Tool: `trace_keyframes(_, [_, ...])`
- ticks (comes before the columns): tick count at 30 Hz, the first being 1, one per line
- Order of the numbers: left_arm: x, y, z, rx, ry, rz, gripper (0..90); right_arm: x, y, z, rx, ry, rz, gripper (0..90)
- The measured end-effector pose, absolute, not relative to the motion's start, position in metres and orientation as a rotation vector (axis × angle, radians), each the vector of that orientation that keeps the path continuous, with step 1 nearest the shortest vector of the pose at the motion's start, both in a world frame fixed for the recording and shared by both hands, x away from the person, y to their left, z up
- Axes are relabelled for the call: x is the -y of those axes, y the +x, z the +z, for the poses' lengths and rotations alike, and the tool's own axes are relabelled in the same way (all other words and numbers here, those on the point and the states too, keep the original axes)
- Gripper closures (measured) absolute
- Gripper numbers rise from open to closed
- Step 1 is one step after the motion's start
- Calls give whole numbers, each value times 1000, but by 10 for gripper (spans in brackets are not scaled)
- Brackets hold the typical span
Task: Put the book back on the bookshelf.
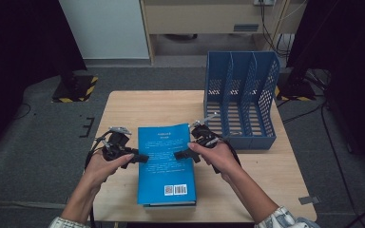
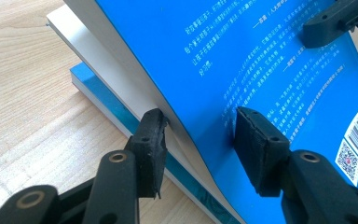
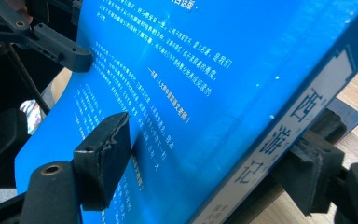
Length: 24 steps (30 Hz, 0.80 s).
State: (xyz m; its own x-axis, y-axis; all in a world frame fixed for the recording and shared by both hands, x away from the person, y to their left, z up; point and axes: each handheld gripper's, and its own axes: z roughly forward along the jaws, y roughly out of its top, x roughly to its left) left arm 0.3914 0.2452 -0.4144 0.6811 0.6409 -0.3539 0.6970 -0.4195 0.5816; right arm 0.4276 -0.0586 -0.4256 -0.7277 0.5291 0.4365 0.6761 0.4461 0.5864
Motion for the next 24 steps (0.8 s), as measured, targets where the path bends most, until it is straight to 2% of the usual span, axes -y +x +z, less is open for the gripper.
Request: trace_keyframes(24, [-250,407,-394,-1011,2166,-50,582,53,444,-403,2577,-1022,-1193,278])
